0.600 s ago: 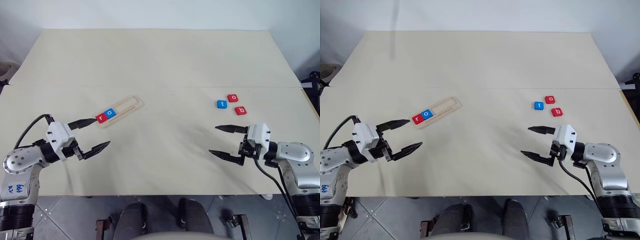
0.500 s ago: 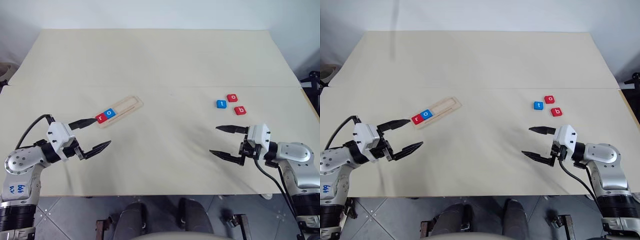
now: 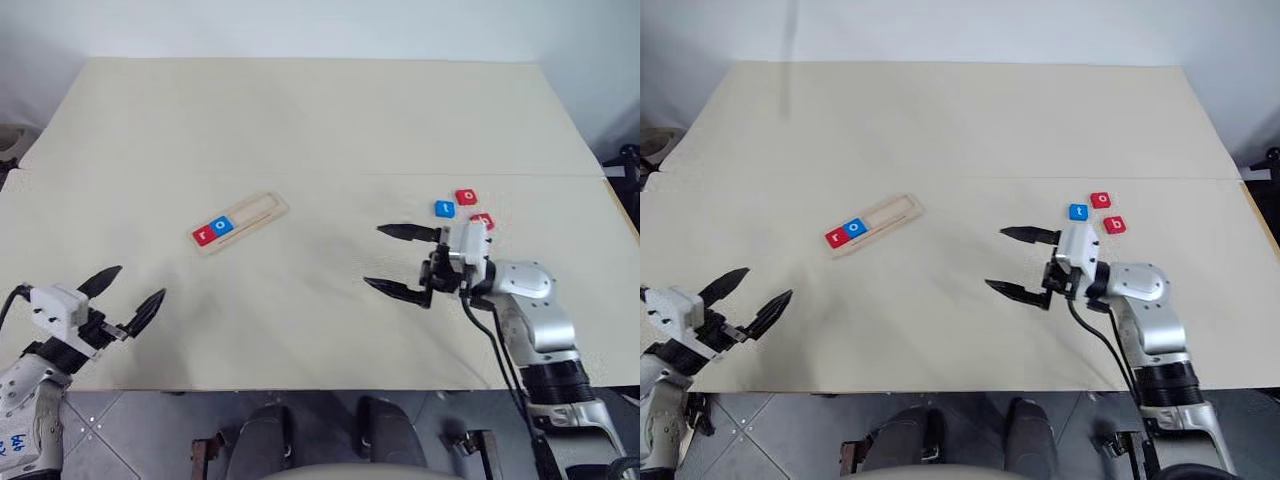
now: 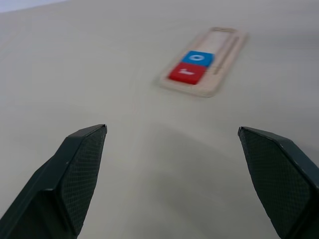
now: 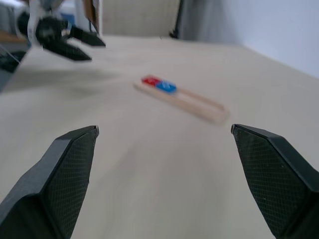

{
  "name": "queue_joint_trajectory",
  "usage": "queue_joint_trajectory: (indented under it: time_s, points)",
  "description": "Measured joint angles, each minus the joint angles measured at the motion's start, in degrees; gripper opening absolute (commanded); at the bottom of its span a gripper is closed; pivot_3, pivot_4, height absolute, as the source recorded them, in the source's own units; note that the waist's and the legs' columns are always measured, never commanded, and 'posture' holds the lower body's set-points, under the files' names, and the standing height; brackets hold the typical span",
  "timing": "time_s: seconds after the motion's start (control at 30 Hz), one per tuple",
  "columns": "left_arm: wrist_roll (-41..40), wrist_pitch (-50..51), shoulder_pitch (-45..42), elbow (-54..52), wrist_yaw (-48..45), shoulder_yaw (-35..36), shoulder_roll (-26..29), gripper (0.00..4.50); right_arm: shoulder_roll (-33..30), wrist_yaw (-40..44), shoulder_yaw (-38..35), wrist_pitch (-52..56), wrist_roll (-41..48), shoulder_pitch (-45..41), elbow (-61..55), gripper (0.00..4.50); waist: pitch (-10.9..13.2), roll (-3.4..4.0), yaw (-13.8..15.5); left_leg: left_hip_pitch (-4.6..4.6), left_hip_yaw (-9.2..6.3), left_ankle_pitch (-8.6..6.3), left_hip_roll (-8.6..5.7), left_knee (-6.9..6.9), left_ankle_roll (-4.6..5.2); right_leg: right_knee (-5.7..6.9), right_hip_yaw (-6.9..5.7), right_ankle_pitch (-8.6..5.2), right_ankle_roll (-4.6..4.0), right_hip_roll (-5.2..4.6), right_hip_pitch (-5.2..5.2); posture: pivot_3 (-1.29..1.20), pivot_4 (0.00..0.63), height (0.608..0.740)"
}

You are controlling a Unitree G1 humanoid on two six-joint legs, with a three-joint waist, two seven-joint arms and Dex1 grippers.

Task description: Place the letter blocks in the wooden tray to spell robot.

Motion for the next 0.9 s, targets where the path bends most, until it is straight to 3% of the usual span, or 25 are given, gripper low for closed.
queue_joint_trajectory:
  time_s: [0.27,0.53,0.87,0.9]
  points:
    - [1.43,1.31,-17.09,13.05,-8.52,-7.23,6.21,4.5,-2.8,-1.42,-1.01,2.98,0.03,1.9,-3.06,4.47,-0.05,-0.08,0.46,-0.07,0.25,-0.05,-0.03,0.06,0.03,0.05,-0.13,0.0,0.0,0.05,-0.04,0.0,0.15,0.74]
    - [11.29,-5.99,-41.41,42.44,-18.97,-18.84,8.58,4.5,-5.2,-3.5,-3.41,5.17,0.14,6.13,-6.9,4.47,-0.05,-0.13,-0.76,-0.06,0.52,-0.06,-0.02,-0.03,0.01,0.0,-0.17,0.01,0.02,0.08,-0.13,0.0,0.15,0.74]
    - [16.93,-11.79,-49.54,56.93,-24.0,-23.34,8.16,4.5,-5.57,-7.35,-5.22,7.73,0.17,9.79,-12.57,4.47,-0.04,-0.15,-1.43,-0.04,0.53,-0.06,0.0,0.01,0.01,0.04,-0.14,0.01,0.03,0.08,-0.13,0.0,0.15,0.74]
    - [17.22,-12.16,-49.83,57.68,-24.03,-23.39,8.14,4.31,-5.57,-7.67,-5.22,7.87,0.19,10.02,-13.14,4.49,-0.04,-0.15,-1.42,-0.03,0.52,-0.06,0.0,0.01,0.01,0.05,-0.14,0.01,0.03,0.08,-0.12,0.0,0.15,0.74]
